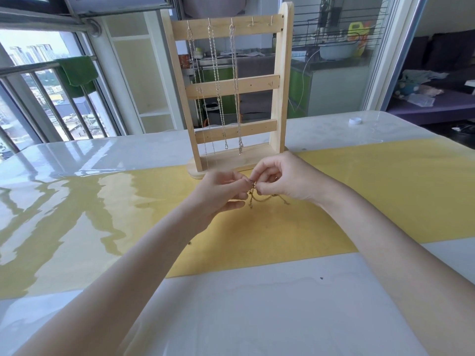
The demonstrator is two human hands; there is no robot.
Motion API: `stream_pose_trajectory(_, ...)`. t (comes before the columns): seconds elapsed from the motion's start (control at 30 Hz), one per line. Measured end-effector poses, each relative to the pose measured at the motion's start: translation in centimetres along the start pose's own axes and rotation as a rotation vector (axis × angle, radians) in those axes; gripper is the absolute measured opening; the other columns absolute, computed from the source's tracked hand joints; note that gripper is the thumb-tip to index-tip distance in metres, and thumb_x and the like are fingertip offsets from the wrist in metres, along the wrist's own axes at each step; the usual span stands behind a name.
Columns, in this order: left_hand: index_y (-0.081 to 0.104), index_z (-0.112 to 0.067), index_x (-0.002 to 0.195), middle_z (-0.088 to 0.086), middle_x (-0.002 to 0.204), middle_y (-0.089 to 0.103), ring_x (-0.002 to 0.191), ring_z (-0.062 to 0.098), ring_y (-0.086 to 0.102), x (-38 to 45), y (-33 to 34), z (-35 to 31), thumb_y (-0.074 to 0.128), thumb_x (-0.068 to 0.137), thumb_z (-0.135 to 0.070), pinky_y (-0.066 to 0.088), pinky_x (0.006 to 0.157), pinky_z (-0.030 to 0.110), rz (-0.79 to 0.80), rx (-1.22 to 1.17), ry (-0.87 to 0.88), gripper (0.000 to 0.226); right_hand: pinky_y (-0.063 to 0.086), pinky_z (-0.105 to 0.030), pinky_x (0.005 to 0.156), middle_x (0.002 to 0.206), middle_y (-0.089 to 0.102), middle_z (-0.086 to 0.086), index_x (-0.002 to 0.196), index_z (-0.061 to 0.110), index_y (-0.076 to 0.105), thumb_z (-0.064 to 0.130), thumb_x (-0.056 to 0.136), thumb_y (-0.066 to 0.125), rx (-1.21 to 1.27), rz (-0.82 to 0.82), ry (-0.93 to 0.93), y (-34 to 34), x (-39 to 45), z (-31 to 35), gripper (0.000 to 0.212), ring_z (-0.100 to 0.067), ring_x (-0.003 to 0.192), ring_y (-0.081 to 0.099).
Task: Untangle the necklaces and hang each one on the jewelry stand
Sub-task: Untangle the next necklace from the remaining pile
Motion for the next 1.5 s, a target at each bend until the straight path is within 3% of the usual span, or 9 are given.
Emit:
stream_pose_trajectory(0.17,0.059,-0.010,0.077,0.001,0.074,0.063,0.070,0.006,0.062,0.1,0.2,0.3,0.061,0.089,-0.009,0.052,0.063,0.018,-0.013,-0.089,-0.038,0.013,0.045,-0.014,0.060,0.061,0.062,0.011,0.073,0.017,0.071,0.002,0.077,0.067,-0.121,-0.006,-0.011,0.0,0.0,0.2,0.017,0.004,0.054,0.053)
stream_pose_trajectory(0.27,0.056,-0.009,0.072,0.001,0.067,0.061,0.059,0.006,0.058,0.0,0.1,-0.3,0.059,0.088,-0.003,0.044,0.050,0.012,-0.101,-0.077,0.025,0.017,0.045,-0.020,0.061,0.061,0.062,0.008,0.067,0.019,0.067,0.005,0.077,0.067,-0.087,-0.055,0.000,-0.3,0.0,0.1,0.017,-0.001,0.055,0.052)
stream_pose_trajectory(0.57,0.052,-0.011,0.072,-0.007,0.063,0.062,0.053,0.006,0.060,-0.5,1.0,-1.9,0.061,0.085,0.001,0.052,0.058,0.027,-0.100,0.423,0.410,0.020,0.041,-0.023,0.060,0.069,0.055,-0.006,0.072,0.003,0.059,-0.002,0.089,0.050,0.503,0.057,0.163,0.5,-0.3,-1.7,0.020,-0.012,0.064,0.049)
stream_pose_trajectory(0.7,0.052,-0.013,0.073,-0.007,0.065,0.062,0.054,0.006,0.061,-0.4,0.7,-1.9,0.061,0.085,-0.001,0.052,0.059,0.028,-0.143,0.489,0.452,0.019,0.044,-0.022,0.062,0.071,0.060,-0.005,0.080,0.001,0.062,0.000,0.089,0.056,0.633,0.071,0.172,0.5,-0.2,-2.1,0.010,-0.010,0.065,0.053)
stream_pose_trajectory(0.9,0.051,-0.014,0.071,-0.003,0.063,0.061,0.052,0.001,0.058,-0.5,0.5,-1.9,0.059,0.087,0.001,0.040,0.047,0.009,-0.141,0.421,0.409,0.023,0.036,-0.019,0.049,0.061,0.057,-0.003,0.077,0.008,0.060,0.000,0.086,0.061,0.647,0.000,0.190,0.1,-0.1,-2.3,0.011,-0.010,0.053,0.046)
stream_pose_trajectory(1.03,0.052,-0.013,0.073,-0.008,0.068,0.061,0.056,0.000,0.057,-0.5,0.7,-1.9,0.059,0.087,-0.001,0.051,0.052,0.021,-0.117,0.401,0.415,0.020,0.031,-0.018,0.044,0.051,0.048,0.003,0.077,0.007,0.059,0.001,0.086,0.061,0.561,-0.021,0.201,-0.2,-0.1,-2.3,0.011,-0.010,0.047,0.037)
stream_pose_trajectory(1.17,0.052,-0.012,0.073,-0.003,0.066,0.059,0.054,0.002,0.056,-0.5,0.5,-1.9,0.058,0.088,0.000,0.039,0.044,0.008,-0.150,0.315,0.359,0.020,0.032,-0.019,0.048,0.051,0.048,0.005,0.084,0.006,0.064,0.006,0.085,0.066,0.425,-0.011,0.197,0.0,-0.2,-2.4,0.003,-0.009,0.048,0.038)
stream_pose_trajectory(1.3,0.051,-0.012,0.069,0.000,0.068,0.062,0.058,0.007,0.059,-0.4,0.1,-1.9,0.058,0.086,0.002,0.039,0.046,0.008,-0.203,0.226,0.348,0.023,0.034,-0.020,0.052,0.052,0.052,0.003,0.089,-0.001,0.071,0.013,0.080,0.073,0.368,0.007,0.185,0.1,-0.3,-2.3,0.017,-0.011,0.053,0.040)
stream_pose_trajectory(1.5,0.049,-0.014,0.073,-0.001,0.068,0.061,0.056,0.004,0.057,-0.6,0.5,-2.1,0.058,0.086,0.002,0.036,0.045,0.008,-0.163,0.368,0.449,0.022,0.033,-0.021,0.052,0.064,0.056,-0.007,0.093,0.000,0.072,0.012,0.079,0.074,0.331,0.030,0.195,0.2,-0.5,-2.1,0.018,-0.013,0.056,0.039)
Point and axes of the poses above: each hand's wrist, its own x-axis towards the middle knuckle, its own y-axis out of the palm, z = x × y, the point moved 6 cm from there along x, towards the middle knuckle
